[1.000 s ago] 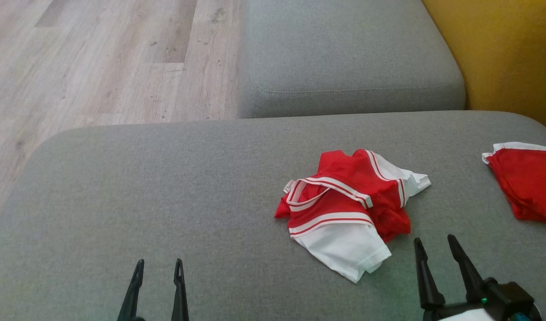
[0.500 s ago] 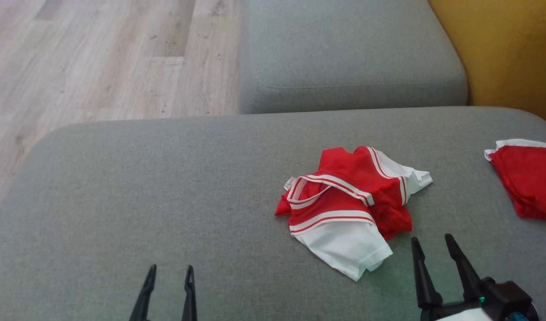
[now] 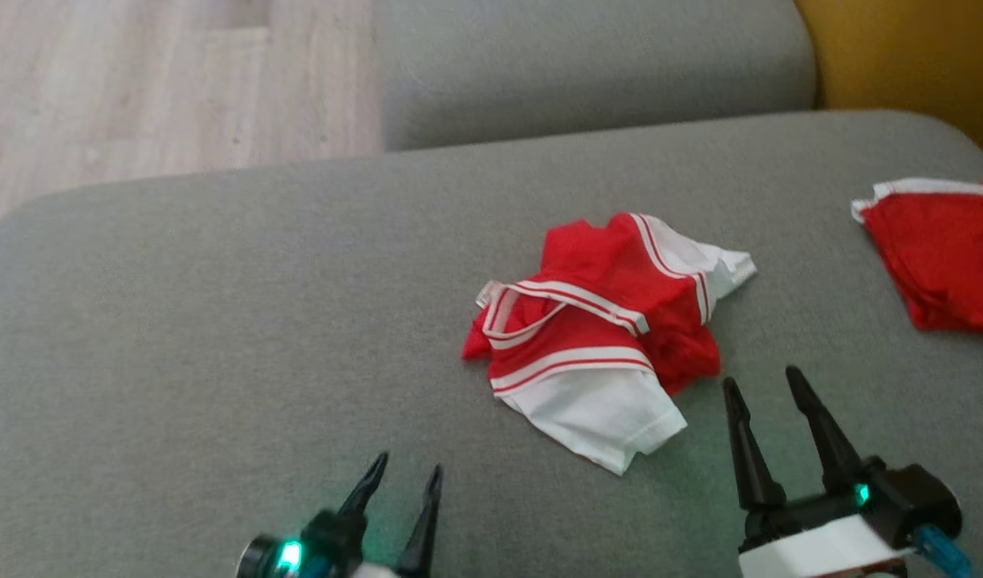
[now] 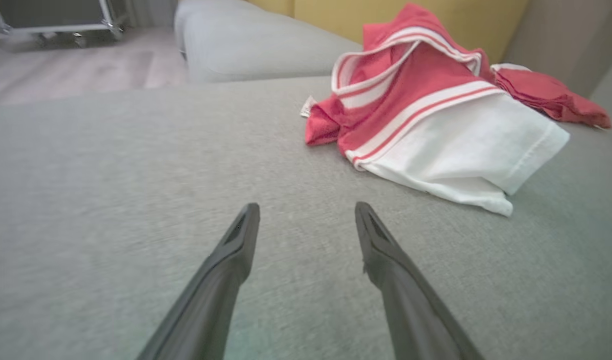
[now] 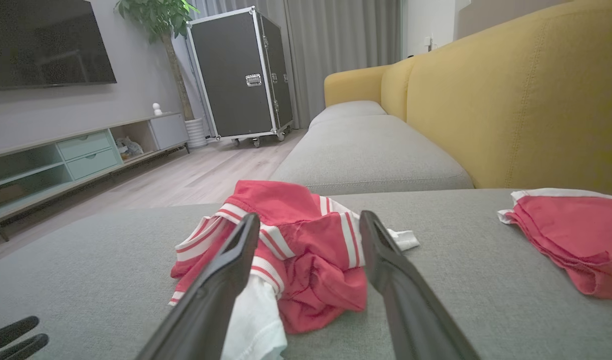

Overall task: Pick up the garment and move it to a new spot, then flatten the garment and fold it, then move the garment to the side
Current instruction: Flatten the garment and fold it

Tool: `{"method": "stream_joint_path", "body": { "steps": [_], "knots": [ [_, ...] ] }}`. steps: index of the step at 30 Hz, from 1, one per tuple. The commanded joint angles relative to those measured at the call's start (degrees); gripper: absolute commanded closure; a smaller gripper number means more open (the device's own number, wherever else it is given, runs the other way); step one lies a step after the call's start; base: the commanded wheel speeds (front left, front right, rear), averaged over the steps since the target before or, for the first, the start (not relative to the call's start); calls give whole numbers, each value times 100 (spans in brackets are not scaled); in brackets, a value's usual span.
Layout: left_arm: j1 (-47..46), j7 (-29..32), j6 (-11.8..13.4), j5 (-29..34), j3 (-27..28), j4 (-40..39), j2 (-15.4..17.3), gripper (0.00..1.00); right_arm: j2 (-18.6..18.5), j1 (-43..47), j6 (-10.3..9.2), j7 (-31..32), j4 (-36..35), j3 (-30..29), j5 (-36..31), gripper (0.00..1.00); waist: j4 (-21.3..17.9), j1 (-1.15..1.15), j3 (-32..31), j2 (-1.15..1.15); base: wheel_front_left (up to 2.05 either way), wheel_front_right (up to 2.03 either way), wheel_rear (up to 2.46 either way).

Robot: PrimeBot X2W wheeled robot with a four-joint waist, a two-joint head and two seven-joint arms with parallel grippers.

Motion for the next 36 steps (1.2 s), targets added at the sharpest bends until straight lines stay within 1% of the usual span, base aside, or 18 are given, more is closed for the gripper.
{"method": "stream_joint_path", "body": {
  "steps": [1, 8, 9, 10, 11, 14, 16, 18, 19, 20, 21, 24, 27, 31, 32, 34, 36],
  "knots": [
    [-484, -4, -49, -157, 32, -18, -40, 0, -120, -292, -4, -62, -241, 157, 44, 0, -201, -1, 273, 0, 0, 0, 0],
    [-1641, 193, -188, -1113, -710, 812, -41, 0, -235, -638, -4, -62, -359, 317, 73, 0, -578, -1, 816, 0, 0, 0, 0],
    [-1641, 193, -188, -1113, -710, 812, -41, 0, -235, -638, -4, -62, -359, 317, 73, 0, -578, -1, 816, 0, 0, 0, 0],
    [-1915, 250, -210, -1343, -887, 1028, -41, 0, -253, -731, -4, -62, -370, 347, 78, 0, -682, -1, 935, 0, 0, 0, 0],
    [-1915, 250, -210, -1343, -887, 1028, -41, 0, -253, -731, -4, -62, -370, 347, 78, 0, -682, -1, 935, 0, 0, 0, 0],
    [-2230, 283, -224, -1693, -1045, 1322, -41, 0, -250, -828, -4, -62, -377, 356, 106, 0, -839, -1, 1054, 0, 0, 0, 0],
    [-2320, 334, -325, -2190, -1055, 1429, -41, 0, -232, -865, -4, -62, -376, 354, 131, 0, -956, -1, 1102, 0, 0, 0, 0],
    [-2423, 326, -386, -2516, -1117, 1524, -41, 0, -232, -883, -4, -62, -366, 361, 128, 0, -1055, -1, 1124, 0, 0, 0, 0],
    [-2460, 315, -425, -2657, -1156, 1571, -41, 7, -228, -888, -4, -62, -362, 352, 128, 0, -1101, -1, 1122, 0, 0, 0, 0],
    [-2495, 296, -457, -2782, -1196, 1610, -41, 79, -223, -890, -4, -62, -358, 345, 125, 0, -1146, -1, 1111, 0, 0, 0, 0],
    [-2514, 297, -493, -2909, -1254, 1640, -41, 100, -218, -889, -4, -62, -350, 337, 121, 0, -1193, -1, 1090, 0, 0, 0, 0],
    [-2530, 312, -577, -3347, -1452, 1577, -41, 100, -200, -870, -4, -62, -312, 335, 107, 0, -1321, -1, 971, 0, 0, 0, 0],
    [-2595, 285, -609, -3685, -1687, 1325, -41, 100, -175, -835, -4, -62, -291, 347, 99, 0, -1437, -1, 801, 0, 0, 0, 0],
    [-2845, 339, -619, -4139, -2092, 604, -41, 100, -141, -761, -4, -62, -247, 385, 91, 0, -1574, -1, 527, 0, 0, 0, 0],
    [-3102, 378, -620, -4263, -2269, 219, -41, 100, -123, -719, -4, -62, -227, 414, 86, 0, -1645, -1, 390, 0, 0, 0, 0],
    [-3455, 406, -620, -4336, -2366, -100, -26, 100, -110, -677, -4, -62, -205, 444, 78, 0, -1711, -1, 256, 0, 0, 0, 0],
    [-3897, 412, -620, -4424, -2344, -347, 24, 100, -102, -649, -4, -62, -199, 474, 75, 0, -1783, -1, 167, 0, 0, 0, 0]
  ]
}}
